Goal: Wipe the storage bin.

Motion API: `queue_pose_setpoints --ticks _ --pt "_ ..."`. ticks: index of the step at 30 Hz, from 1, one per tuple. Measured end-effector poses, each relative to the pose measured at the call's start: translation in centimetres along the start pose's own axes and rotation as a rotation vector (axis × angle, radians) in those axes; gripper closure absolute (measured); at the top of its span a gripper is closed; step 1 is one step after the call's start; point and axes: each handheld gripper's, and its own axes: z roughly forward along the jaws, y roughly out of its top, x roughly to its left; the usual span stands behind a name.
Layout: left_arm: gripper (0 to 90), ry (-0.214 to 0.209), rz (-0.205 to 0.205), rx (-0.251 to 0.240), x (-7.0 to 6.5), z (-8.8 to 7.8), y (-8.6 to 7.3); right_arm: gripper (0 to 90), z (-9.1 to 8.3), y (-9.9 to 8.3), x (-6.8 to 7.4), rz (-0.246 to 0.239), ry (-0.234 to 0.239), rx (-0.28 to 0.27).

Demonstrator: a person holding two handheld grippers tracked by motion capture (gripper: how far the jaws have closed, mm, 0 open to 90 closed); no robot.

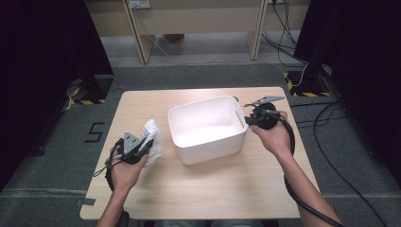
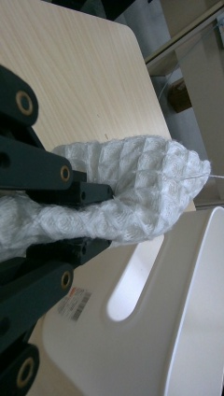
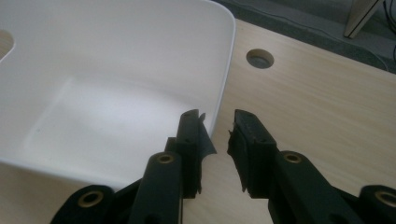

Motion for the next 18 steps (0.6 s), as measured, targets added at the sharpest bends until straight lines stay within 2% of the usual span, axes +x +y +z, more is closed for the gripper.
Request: queue_pose_setpoints --ticks 2,5,11,15,18 --pt "77.9 -0.001 -0.016 0.003 0.0 0.7 0.0 76.8 -0.8 -0.8 0.0 -0.002 0.010 0.006" --pt "77.9 -0.017 -0.013 0.012 -0.6 1.5 0.1 79.3 -1.5 -2.4 -0.2 0.009 0.021 0.025" --pt "77.8 -0.075 0.019 0.023 -2.0 2.4 0.3 81.8 -0.8 -5.0 0.0 0.018 0.092 0.097" --pt "77.7 -0.108 0.028 0.031 -3.2 2.5 0.4 82.1 0.0 -5.5 0.4 0.006 0.143 0.112" --pt "77.7 -0.123 0.041 0.026 -4.0 2.5 0.6 81.7 0.1 -5.3 0.6 0.001 0.142 0.105"
